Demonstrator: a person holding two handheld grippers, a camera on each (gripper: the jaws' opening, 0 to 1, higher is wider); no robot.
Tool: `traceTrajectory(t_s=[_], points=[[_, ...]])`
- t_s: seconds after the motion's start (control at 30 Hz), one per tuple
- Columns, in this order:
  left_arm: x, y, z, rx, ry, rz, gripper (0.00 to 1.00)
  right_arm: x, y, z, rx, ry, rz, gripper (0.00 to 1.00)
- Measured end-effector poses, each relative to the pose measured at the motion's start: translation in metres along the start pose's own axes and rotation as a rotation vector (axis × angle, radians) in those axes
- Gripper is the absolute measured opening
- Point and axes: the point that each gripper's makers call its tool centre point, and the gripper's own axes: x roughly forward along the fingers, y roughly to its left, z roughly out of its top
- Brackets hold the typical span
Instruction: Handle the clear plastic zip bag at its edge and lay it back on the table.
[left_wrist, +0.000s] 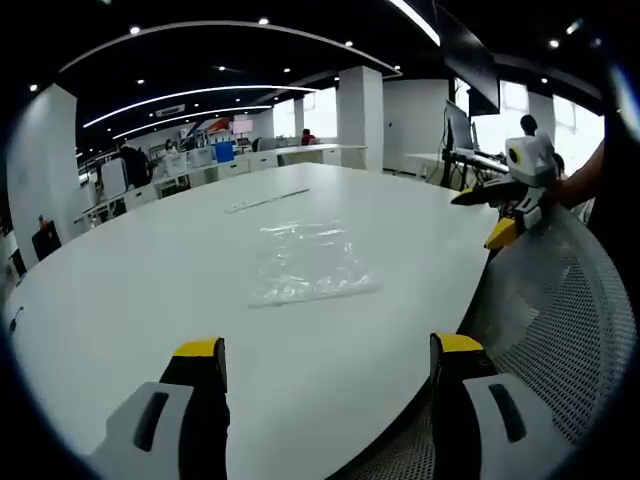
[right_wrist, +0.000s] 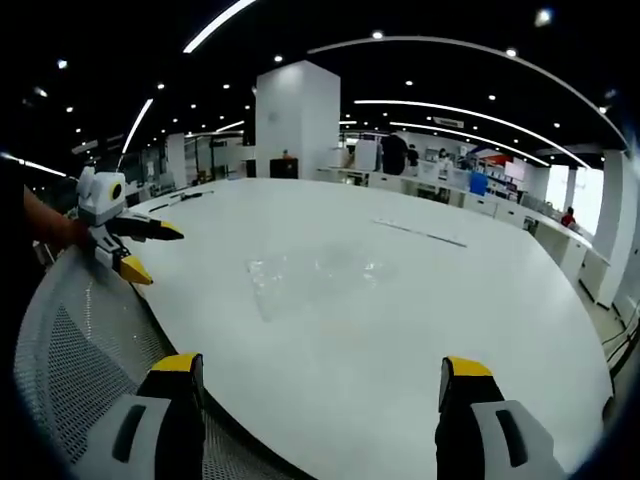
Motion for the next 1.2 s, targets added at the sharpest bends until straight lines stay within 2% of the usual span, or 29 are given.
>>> traceTrajectory(t_s=[0.33,0.53,0.67,1.2], points=[[0.0,-0.0008,0.0013,0.0,0.0,0.001,0.82,-0.0008,-0.0013,0.0012,0.005,-0.006,-0.008,0.99],[-0.0012,0.0043,0.0032,-0.023,-0.013,0.025,0.83,-0.0011,-0.0029,0.0008,0.006,-0.009,-0.012,0.99],[-0.0011,0.0011,0.0023,-0.004,0.0,0.02,0.83,-0.0015,-0.0046,0.0011,0.007,-0.016,-0.016,0.99],[-0.0027,0.0008,0.0044,-0.005,-0.01,0.024,0.82,-0.0017,-0.0029,0.0003,0.002,-0.01,-0.011,0.99]])
